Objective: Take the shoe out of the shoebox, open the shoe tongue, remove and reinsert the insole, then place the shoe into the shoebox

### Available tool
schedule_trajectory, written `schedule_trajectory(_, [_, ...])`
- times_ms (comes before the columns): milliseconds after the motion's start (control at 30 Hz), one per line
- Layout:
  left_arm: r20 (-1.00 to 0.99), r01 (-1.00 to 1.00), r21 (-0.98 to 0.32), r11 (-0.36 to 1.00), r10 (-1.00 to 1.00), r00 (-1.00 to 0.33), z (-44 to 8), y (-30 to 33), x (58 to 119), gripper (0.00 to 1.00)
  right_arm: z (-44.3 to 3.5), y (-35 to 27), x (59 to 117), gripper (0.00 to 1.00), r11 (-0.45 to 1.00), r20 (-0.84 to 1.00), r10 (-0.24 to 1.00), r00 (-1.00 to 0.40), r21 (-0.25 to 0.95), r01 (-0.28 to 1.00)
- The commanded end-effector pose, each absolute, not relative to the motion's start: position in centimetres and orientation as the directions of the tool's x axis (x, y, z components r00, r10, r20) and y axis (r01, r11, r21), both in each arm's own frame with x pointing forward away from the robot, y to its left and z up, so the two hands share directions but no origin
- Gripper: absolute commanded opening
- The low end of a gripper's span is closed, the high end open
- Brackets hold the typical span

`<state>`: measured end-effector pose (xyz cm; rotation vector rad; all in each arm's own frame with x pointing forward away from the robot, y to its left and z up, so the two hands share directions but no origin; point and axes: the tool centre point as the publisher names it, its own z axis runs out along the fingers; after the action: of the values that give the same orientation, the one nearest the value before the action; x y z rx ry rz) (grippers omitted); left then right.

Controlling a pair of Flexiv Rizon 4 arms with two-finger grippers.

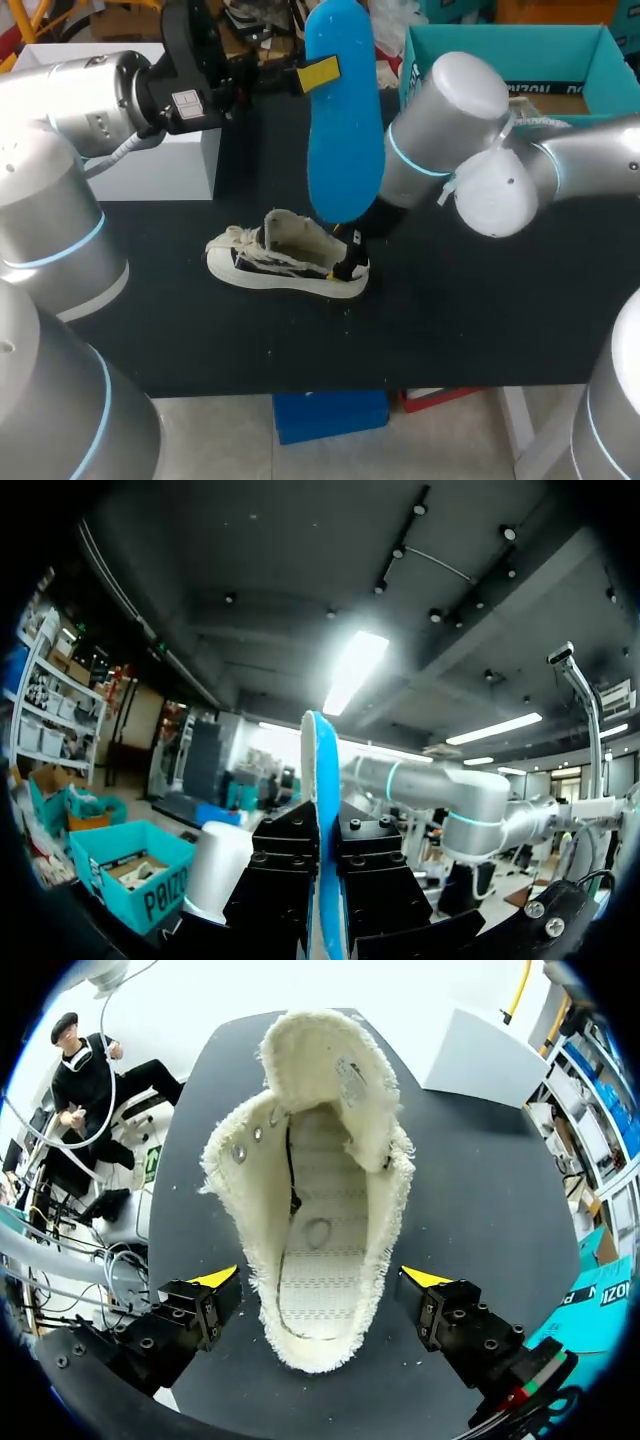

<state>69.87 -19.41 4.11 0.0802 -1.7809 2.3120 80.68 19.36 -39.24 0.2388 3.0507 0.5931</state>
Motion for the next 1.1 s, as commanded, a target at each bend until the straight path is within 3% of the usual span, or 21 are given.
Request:
schedule_trajectory(33, [0.177,-0.206,-0.949,-0.24,0.137,-0.975,4.04,-19.51,69.73,0.0,-38.74,19.67,80.42,1.0,0.982,0.004,0.153,-0.988,0.115,0.152])
schedule_trajectory(1100, [0.177,-0.206,-0.949,-0.24,0.137,-0.975,4.04,-19.51,69.73,0.0,-39.28,20.28,81.08,1.0,0.991,0.022,0.124,-0.992,0.055,0.125])
